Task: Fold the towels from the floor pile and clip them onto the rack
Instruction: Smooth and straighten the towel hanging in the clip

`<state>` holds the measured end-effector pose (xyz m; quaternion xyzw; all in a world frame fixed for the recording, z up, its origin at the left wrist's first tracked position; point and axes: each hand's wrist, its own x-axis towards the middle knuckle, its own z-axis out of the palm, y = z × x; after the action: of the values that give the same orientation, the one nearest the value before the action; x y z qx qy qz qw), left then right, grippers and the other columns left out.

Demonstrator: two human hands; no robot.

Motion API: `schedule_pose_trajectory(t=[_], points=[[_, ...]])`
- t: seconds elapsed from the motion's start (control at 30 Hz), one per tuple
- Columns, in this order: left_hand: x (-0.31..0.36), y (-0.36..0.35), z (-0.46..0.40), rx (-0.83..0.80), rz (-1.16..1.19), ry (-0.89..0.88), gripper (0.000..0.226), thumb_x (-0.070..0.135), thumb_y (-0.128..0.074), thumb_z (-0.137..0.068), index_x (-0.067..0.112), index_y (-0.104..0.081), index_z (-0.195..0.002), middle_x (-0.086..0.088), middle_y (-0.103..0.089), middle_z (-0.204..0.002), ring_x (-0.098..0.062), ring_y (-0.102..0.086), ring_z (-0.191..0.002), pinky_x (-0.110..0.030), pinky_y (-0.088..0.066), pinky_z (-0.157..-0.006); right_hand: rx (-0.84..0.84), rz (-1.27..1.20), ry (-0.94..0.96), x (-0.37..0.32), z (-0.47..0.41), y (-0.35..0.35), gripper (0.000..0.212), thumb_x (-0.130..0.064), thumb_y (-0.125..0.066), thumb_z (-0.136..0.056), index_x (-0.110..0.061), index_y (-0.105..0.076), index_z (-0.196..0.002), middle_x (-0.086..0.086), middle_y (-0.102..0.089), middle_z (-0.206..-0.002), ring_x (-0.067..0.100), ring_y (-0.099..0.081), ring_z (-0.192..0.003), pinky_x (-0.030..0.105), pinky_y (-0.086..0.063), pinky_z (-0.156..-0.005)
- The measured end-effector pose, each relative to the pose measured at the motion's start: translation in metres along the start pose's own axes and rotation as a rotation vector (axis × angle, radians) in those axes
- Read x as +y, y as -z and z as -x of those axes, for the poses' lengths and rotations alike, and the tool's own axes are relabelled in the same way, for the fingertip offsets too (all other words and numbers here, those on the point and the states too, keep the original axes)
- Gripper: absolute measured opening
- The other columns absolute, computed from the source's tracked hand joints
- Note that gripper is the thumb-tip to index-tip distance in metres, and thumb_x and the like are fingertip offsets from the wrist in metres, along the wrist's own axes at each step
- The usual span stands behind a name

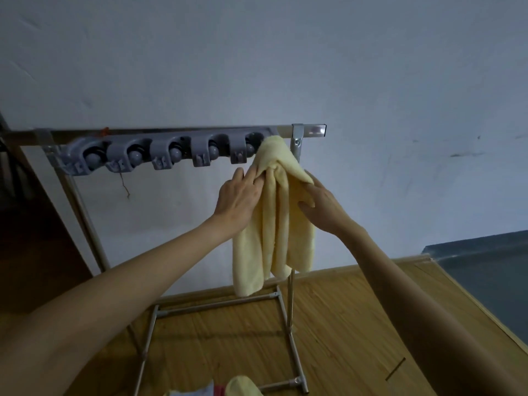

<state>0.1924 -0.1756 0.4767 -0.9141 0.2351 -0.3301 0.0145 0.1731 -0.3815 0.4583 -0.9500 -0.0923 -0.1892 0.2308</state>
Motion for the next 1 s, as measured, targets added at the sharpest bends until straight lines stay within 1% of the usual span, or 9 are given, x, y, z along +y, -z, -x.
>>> schedule_pose_trajectory(t=[0.1,0.2,0.3,0.43,0.57,0.7,0.77,0.83,1.0], points=[[-0.003,-0.01,0.007,0.001,0.104,-0.016,0.052,0.001,-0.059,-0.084,0.012,-0.046,-0.133,-0.009,-0.049,-0.131,-0.029,-0.05,-0.097,-0.03,-0.04,-0.059,-0.023,-0.001,0.079,0.004,0.009,-0.012,0.048,-0.012,-0.055,-0.09,-0.006,-0.044,-0.136,-0.004,-0.019,-0.158,0.026,-0.047,-0.125,0.047,-0.051,-0.091],[-0.003,-0.017,0.018,0.015,0.239,0.005,0.047,0.005,-0.052,-0.09,0.013,-0.045,-0.135,-0.01,-0.05,-0.128,-0.029,-0.05,-0.099,-0.033,-0.043,-0.062,-0.002,-0.072,0.115,0.002,0.016,-0.02,0.049,-0.008,-0.056,-0.09,-0.007,-0.044,-0.137,0.004,-0.03,-0.152,0.028,-0.048,-0.125,0.045,-0.05,-0.095],[-0.002,-0.031,0.035,-0.009,0.339,0.003,0.045,0.009,-0.048,-0.091,0.013,-0.045,-0.136,-0.013,-0.05,-0.129,-0.031,-0.052,-0.102,-0.037,-0.049,-0.072,0.017,-0.128,0.128,0.003,0.021,-0.031,0.048,-0.005,-0.056,-0.089,-0.01,-0.047,-0.136,0.003,-0.037,-0.147,0.024,-0.05,-0.122,0.04,-0.051,-0.094],[-0.002,-0.061,0.067,-0.153,0.428,0.026,0.046,0.018,-0.041,-0.087,0.013,-0.049,-0.133,-0.017,-0.041,-0.138,-0.034,-0.049,-0.114,-0.044,-0.049,-0.092,-0.001,-0.154,0.098,0.012,0.031,-0.048,0.052,0.003,-0.055,-0.083,-0.01,-0.051,-0.133,0.003,-0.04,-0.143,0.022,-0.05,-0.12,0.036,-0.05,-0.092],[-0.005,-0.095,0.099,-0.329,0.561,0.06,0.045,0.0,-0.055,-0.084,0.013,-0.054,-0.127,-0.017,-0.029,-0.146,-0.036,-0.043,-0.125,-0.045,-0.048,-0.096,-0.08,-0.157,0.001,0.025,0.045,-0.074,0.056,0.007,-0.057,-0.077,-0.005,-0.054,-0.132,0.009,-0.042,-0.14,0.026,-0.049,-0.122,0.038,-0.048,-0.097],[-0.01,-0.124,0.116,-0.515,0.591,0.124,0.051,-0.001,-0.057,-0.082,0.019,-0.054,-0.128,-0.011,-0.011,-0.156,-0.034,-0.03,-0.138,-0.04,-0.044,-0.102,-0.158,-0.17,-0.046,0.04,0.055,-0.097,0.06,0.009,-0.057,-0.074,-0.012,-0.058,-0.13,0.007,-0.041,-0.142,0.026,-0.046,-0.125,0.038,-0.047,-0.098],[-0.01,-0.13,0.117,-0.546,0.635,0.142,0.055,0.001,-0.057,-0.081,0.022,-0.052,-0.131,-0.008,-0.014,-0.155,-0.031,-0.033,-0.136,-0.035,-0.045,-0.099,-0.178,-0.181,-0.074,0.046,0.056,-0.104,0.06,0.009,-0.057,-0.075,-0.015,-0.059,-0.129,0.007,-0.041,-0.141,0.026,-0.046,-0.125,0.038,-0.046,-0.098],[-0.01,-0.136,0.114,-0.558,0.689,0.152,0.06,0.002,-0.057,-0.08,0.024,-0.047,-0.136,-0.005,-0.025,-0.149,-0.028,-0.044,-0.127,-0.031,-0.048,-0.092,-0.198,-0.171,-0.103,0.049,0.053,-0.11,0.059,0.007,-0.057,-0.076,-0.017,-0.058,-0.13,0.007,-0.044,-0.138,0.025,-0.046,-0.124,0.039,-0.045,-0.1],[-0.009,-0.151,0.111,-0.541,0.676,0.154,0.063,0.006,-0.056,-0.079,0.02,-0.043,-0.139,-0.006,-0.043,-0.135,-0.027,-0.047,-0.119,-0.035,-0.048,-0.095,-0.273,-0.073,-0.143,0.051,0.044,-0.122,0.054,0.004,-0.054,-0.077,-0.01,-0.058,-0.128,0.012,-0.05,-0.128,0.03,-0.047,-0.117,0.043,-0.044,-0.099]])
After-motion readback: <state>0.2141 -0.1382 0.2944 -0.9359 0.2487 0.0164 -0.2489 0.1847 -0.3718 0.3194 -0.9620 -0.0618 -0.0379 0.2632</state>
